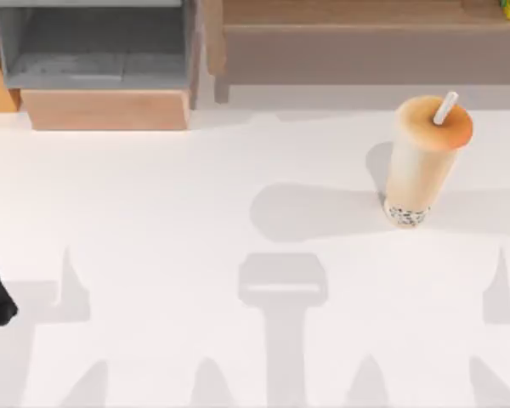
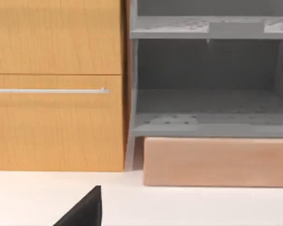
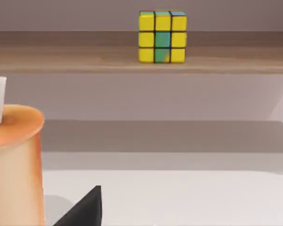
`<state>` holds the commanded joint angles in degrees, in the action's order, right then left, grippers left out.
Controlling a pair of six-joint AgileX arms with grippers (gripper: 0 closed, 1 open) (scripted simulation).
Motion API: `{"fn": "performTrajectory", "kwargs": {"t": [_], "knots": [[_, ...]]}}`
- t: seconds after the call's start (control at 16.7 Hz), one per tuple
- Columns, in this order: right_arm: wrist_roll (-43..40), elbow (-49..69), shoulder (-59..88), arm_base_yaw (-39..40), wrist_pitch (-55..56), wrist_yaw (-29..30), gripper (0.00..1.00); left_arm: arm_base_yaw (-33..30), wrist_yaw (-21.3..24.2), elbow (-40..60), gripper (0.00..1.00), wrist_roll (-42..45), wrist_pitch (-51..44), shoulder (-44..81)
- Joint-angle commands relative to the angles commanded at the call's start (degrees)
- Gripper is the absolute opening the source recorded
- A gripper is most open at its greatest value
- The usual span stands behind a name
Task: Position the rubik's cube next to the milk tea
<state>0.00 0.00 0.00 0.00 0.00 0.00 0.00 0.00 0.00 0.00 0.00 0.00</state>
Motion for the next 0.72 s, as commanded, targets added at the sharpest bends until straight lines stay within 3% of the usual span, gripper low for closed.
{"fn": "performTrajectory", "kwargs": {"t": [0.36, 0.72], "knots": [[0.33, 3.48, 5.92, -0.03, 4.49, 0.31, 1.00, 0.00, 0.00, 0.00, 1.00, 0.00, 0.00, 0.00], [0.56, 15.23, 32.14, -0.04, 19.96, 1.21, 1.00, 0.00, 0.00, 0.00, 1.00, 0.00, 0.00, 0.00]]}}
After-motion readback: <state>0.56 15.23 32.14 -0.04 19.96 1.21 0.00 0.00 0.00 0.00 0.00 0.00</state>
